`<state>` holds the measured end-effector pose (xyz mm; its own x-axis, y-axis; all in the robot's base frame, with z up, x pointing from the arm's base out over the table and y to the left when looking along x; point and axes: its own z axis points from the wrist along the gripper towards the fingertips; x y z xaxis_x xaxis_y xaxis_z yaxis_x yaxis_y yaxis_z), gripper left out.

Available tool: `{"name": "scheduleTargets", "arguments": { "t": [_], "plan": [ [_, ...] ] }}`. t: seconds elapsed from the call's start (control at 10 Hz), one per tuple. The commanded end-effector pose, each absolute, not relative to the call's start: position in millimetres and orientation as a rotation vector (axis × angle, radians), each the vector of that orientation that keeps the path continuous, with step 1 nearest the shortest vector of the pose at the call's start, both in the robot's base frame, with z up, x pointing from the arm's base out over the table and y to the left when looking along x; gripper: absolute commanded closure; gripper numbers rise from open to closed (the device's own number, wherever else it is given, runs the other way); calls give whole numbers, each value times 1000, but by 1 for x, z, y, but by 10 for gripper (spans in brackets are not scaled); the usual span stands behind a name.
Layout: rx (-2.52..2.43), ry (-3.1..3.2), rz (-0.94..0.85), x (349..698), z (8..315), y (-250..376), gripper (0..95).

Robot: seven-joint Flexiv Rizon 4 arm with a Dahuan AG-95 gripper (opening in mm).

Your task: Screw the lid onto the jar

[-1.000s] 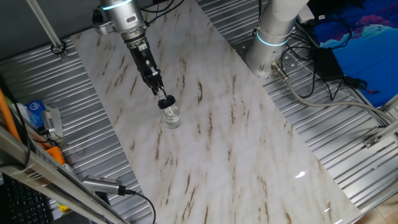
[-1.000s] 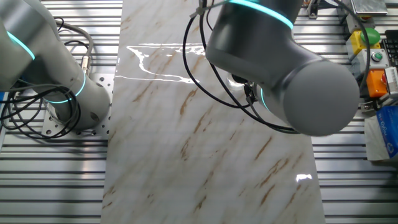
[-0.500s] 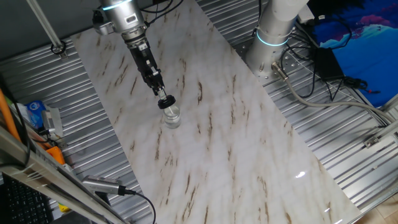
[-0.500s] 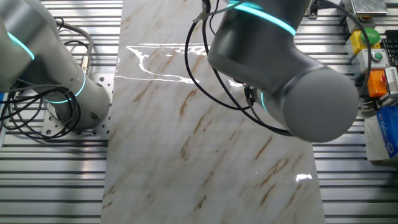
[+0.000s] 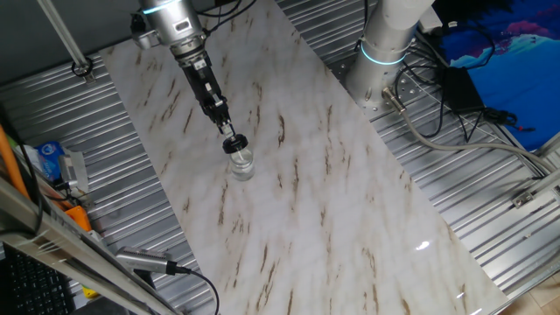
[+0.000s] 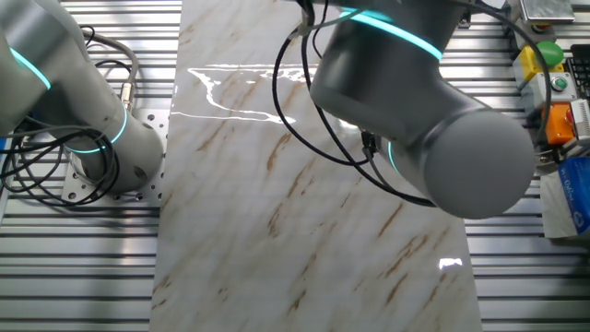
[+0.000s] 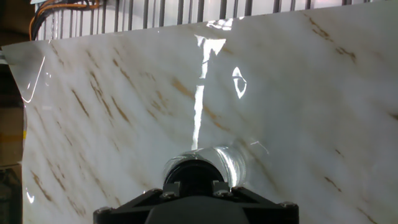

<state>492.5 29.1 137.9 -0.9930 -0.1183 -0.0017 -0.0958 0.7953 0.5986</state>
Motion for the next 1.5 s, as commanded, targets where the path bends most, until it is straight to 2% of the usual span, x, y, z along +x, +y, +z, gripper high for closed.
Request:
{"name": "scheduleTargets", "arguments": {
  "t": [0.1, 0.2, 0.6, 1.2, 1.5],
  "plan": [
    [174, -2943, -976, 492, 138, 29, 760],
    [164, -2944, -974, 491, 138, 29, 950],
    [157, -2954, -950, 491, 140, 29, 950],
    [159, -3036, -743, 490, 147, 33, 950],
    [129, -3058, -696, 491, 150, 35, 950]
  ]
}}
